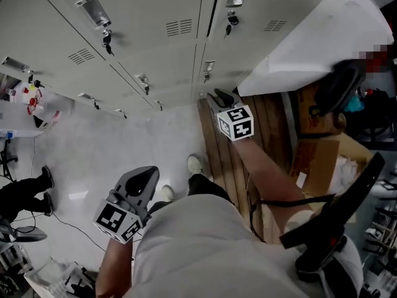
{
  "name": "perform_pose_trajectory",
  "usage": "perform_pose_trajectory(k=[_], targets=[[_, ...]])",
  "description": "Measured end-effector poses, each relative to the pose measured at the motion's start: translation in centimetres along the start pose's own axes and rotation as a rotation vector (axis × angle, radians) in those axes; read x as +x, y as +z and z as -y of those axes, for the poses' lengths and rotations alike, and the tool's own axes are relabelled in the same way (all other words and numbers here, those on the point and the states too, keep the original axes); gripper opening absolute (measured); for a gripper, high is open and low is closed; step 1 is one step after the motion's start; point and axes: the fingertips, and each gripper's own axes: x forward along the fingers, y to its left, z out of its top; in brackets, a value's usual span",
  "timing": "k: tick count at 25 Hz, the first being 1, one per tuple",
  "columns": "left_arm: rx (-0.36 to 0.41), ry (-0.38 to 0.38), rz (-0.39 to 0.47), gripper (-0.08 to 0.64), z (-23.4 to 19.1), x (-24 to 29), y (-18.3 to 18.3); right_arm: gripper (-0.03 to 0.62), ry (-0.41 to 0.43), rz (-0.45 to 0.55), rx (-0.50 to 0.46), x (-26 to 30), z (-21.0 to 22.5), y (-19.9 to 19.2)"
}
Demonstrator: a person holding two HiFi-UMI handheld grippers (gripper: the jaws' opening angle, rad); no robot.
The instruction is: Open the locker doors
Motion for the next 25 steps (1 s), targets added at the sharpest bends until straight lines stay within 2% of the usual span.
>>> perform_pose_trajectory(k=[6, 14, 25], targets=[[-0.021, 0.083, -0.004, 0.011, -1.8, 1.5, 1.4, 0.092, -0.004, -0.048, 0.001, 6.4, 3.9, -1.6], [-0.060, 0.160, -0.028, 0.011, -4.1, 1.9, 1.6, 0.107, -0.035, -0.069, 0.018, 11.8, 7.3, -1.9], [-0.074, 0.192, -0.049, 0.011, -5.3, 1.4, 1.3, 0.120, -0.055, -0.079, 0.075, 15.6, 8.7, -1.9]])
